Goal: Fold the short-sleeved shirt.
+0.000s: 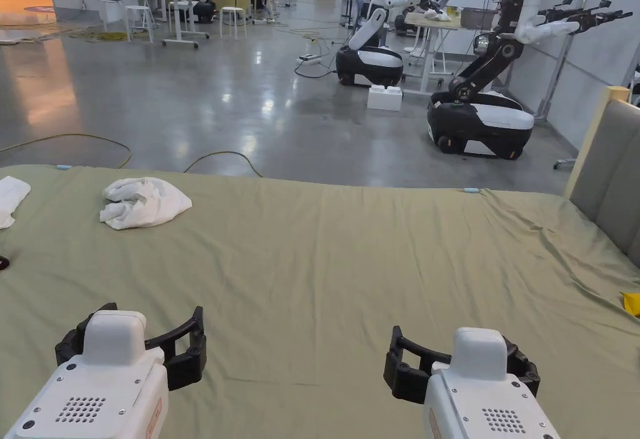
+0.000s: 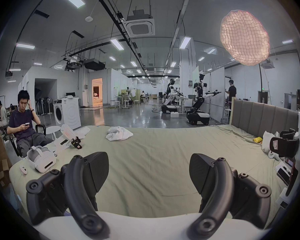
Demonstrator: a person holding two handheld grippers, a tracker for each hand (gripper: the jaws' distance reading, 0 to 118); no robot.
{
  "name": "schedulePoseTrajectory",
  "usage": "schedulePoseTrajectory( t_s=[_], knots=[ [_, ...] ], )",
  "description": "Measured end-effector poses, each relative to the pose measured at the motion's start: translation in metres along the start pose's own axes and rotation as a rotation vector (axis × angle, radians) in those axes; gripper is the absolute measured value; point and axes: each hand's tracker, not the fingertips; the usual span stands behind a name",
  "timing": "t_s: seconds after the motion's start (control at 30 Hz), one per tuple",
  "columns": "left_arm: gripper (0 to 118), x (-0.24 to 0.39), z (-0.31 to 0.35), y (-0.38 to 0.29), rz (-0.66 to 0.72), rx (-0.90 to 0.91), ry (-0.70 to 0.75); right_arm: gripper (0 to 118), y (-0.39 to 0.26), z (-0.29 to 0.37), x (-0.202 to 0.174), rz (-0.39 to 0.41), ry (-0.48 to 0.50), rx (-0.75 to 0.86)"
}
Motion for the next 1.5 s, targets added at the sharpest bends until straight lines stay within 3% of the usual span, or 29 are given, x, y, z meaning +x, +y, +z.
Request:
schedulePoseTrajectory(
  t_s=[0.1, 0.23, 0.4, 0.6, 1.1, 1.27, 1.43, 1.5],
  knots=[
    [100, -0.002, 0.001, -0.003, 0.017, -0.011, -0.004, 118, 0.003, -0.005, 0.001, -0.055, -0.019, -0.032],
    [100, -0.005, 0.001, -0.006, 0.027, -0.018, -0.009, 118, 0.008, -0.006, -0.001, -0.060, -0.035, -0.058],
    [100, -0.005, 0.001, -0.006, 0.049, -0.017, -0.018, 118, 0.011, -0.007, -0.001, -0.120, -0.041, -0.072],
    [100, -0.004, 0.000, -0.004, 0.062, -0.019, -0.022, 118, 0.016, -0.008, -0.006, -0.119, -0.109, -0.111],
    [100, 0.005, -0.002, -0.005, 0.020, -0.030, 0.035, 118, 0.027, -0.015, 0.003, -0.176, -0.114, -0.237],
    [100, 0.005, -0.003, -0.007, 0.009, -0.041, 0.031, 118, 0.030, -0.020, 0.008, -0.196, -0.044, -0.340],
    [100, 0.005, -0.003, -0.010, 0.017, -0.055, 0.011, 118, 0.030, -0.021, 0.004, -0.140, -0.034, -0.353],
    [100, 0.005, -0.003, -0.012, 0.018, -0.062, 0.005, 118, 0.028, -0.027, 0.004, -0.057, -0.012, -0.401]
  ],
)
